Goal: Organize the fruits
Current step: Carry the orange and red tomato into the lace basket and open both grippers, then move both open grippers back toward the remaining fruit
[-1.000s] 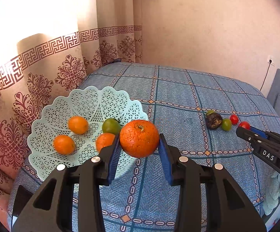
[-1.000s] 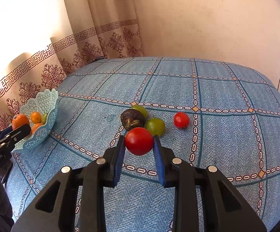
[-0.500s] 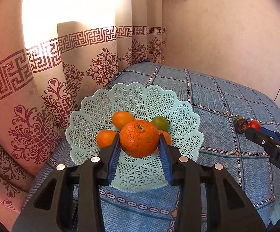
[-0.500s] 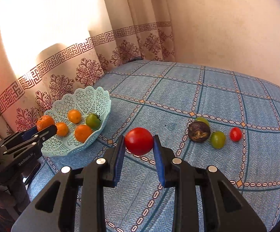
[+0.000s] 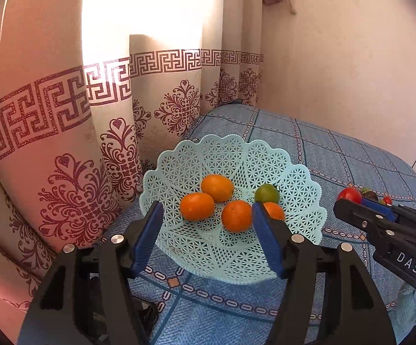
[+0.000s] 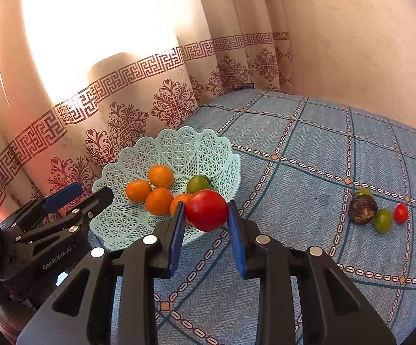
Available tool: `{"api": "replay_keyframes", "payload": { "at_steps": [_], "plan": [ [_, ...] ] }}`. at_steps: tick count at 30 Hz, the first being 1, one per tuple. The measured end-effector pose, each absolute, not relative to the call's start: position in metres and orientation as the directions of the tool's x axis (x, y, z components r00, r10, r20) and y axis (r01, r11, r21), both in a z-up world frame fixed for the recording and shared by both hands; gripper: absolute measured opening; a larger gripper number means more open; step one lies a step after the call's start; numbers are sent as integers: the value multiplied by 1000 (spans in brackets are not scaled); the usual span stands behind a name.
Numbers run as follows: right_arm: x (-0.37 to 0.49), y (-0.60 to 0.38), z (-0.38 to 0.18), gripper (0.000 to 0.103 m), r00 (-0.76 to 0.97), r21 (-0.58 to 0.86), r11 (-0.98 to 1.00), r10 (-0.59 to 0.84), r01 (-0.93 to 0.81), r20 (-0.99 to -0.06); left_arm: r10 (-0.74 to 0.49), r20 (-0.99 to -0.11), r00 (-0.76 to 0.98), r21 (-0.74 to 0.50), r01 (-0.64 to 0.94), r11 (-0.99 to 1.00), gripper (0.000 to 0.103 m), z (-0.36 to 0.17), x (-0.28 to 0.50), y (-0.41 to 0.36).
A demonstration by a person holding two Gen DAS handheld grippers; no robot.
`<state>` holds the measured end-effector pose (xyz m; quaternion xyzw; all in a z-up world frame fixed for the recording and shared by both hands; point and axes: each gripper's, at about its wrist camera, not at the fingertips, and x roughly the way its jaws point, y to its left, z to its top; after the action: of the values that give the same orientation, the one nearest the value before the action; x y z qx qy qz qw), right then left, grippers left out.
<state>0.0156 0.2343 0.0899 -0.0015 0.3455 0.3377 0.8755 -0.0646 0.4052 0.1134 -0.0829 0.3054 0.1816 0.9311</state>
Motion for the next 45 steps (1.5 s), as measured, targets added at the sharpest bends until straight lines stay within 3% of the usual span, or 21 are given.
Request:
{"api": "replay_keyframes", "payload": {
  "at_steps": [7,19,24,26,45],
  "plan": [
    [13,261,84,30,504,231,754,601,-615,-620,336,-576,745,-29,-430,903,66,118,-76,418],
    [14,269,75,31,498,225,760,588,-609,-638,353,-581,734,-51,-465,884,79,116,-80,431],
    [17,256,72,34,510,232,773,581,-591,-635,346,-588,732,-56,-463,884,82,115,-76,429],
    [14,253,74,44,530,216,783,568,-583,-630,343,-586,734,-56,-459,887,85,115,-75,426],
    [27,195,71,48,593,204,845,500,-495,-631,303,-578,758,-35,-393,919,98,123,-64,391]
  ]
}}
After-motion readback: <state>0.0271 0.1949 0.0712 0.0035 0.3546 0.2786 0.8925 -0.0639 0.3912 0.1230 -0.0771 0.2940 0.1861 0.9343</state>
